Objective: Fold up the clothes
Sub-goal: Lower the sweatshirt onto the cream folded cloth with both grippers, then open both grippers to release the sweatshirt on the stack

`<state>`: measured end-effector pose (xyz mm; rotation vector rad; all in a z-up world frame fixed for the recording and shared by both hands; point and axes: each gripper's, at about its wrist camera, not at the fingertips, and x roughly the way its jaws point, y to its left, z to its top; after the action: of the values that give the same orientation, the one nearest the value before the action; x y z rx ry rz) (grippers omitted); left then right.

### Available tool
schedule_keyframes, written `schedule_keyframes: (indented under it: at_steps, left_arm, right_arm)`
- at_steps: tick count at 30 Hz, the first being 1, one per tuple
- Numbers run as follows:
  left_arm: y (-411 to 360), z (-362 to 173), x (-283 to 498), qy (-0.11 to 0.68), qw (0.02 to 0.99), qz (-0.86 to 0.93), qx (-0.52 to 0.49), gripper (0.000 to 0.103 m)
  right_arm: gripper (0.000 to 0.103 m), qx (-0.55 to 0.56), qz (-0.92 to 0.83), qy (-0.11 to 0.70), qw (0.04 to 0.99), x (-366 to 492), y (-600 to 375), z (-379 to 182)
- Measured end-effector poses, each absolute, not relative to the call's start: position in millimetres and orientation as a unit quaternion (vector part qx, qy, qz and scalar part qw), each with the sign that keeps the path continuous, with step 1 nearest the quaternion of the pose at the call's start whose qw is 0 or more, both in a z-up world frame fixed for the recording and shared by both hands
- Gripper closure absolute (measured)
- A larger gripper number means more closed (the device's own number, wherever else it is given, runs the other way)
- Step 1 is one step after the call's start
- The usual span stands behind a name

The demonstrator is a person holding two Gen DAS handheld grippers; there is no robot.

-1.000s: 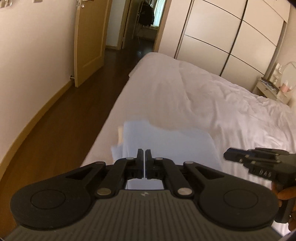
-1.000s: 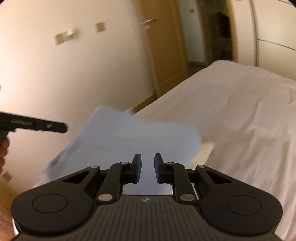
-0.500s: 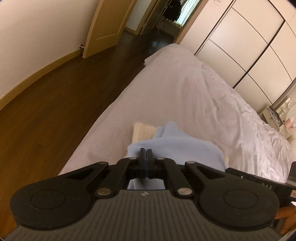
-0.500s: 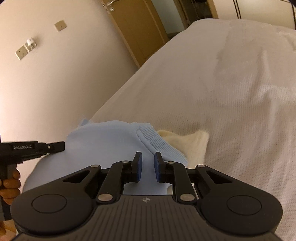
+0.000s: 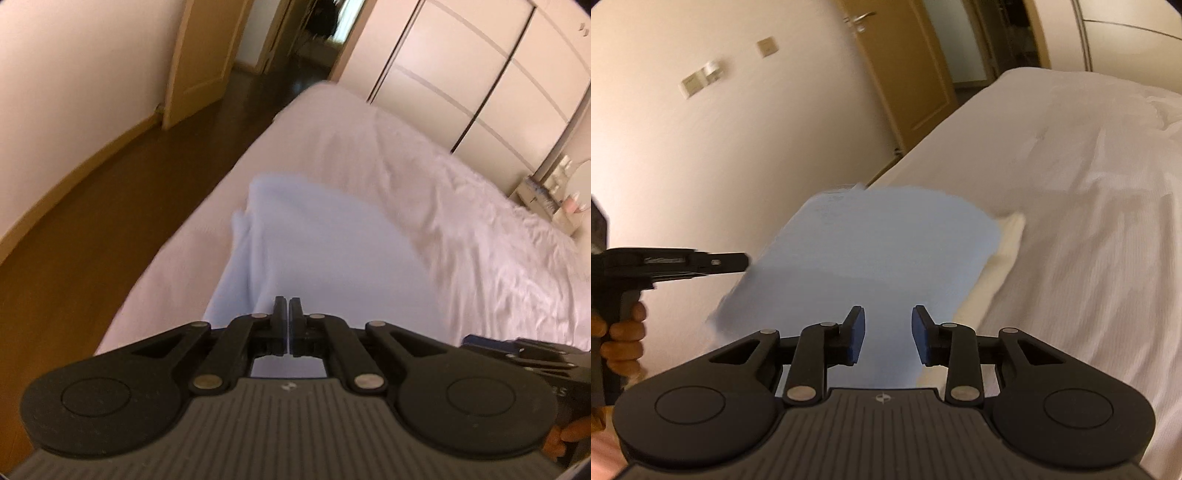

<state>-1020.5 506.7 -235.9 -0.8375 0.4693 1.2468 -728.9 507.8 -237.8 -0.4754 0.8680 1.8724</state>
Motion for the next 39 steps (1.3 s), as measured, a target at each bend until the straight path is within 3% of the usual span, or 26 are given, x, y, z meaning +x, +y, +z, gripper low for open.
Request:
schedule_keyframes:
  at_steps: [6, 12, 14, 18, 19, 28, 36, 39]
  left_arm:
    - [494.6, -262.4, -1009.9, 0.227, 0.686, 0.587, -0.366, 0.101]
    - [489.3, -219.5, -980.9, 0.278, 0.630, 0.633, -0.354, 0.100]
    - [477.0, -198.6, -969.1, 0.294, 0.601, 0.651, -0.358, 0.094]
    - [440.0, -160.3, -947.8, 0.289, 0.568, 0.674, -0.375, 0.073]
    - [429.8, -151.3, -941.4, 0.287, 0.560, 0.679, -0.379, 0.073]
    - [339.9, -78.8, -865.1, 0.283, 0.514, 0.717, -0.376, 0.062]
    - [279.5, -28.4, -804.3, 0.270, 0.486, 0.752, -0.353, 0.035]
    - [261.4, -13.1, -787.4, 0.264, 0.485, 0.759, -0.345, 0.030]
  right_arm:
    - [0.070, -0.261, 0.767, 0.335, 0.481, -758.9, 485.5, -266.0]
    - [0.069, -0.266, 0.764, 0.342, 0.478, -761.6, 488.0, -236.3]
    - [0.053, -0.264, 0.777, 0.344, 0.456, -752.7, 481.4, -219.1]
    - [0.040, -0.249, 0.777, 0.379, 0.436, -730.9, 465.3, -190.7]
    - [0.032, -0.245, 0.777, 0.385, 0.433, -725.5, 459.8, -183.4]
    - [0.012, -0.242, 0.797, 0.382, 0.400, -664.4, 409.6, -119.3]
    - [0.003, -0.244, 0.810, 0.359, 0.394, -613.3, 357.2, -67.5]
    - [0.002, -0.247, 0.817, 0.341, 0.395, -600.2, 342.9, -52.5]
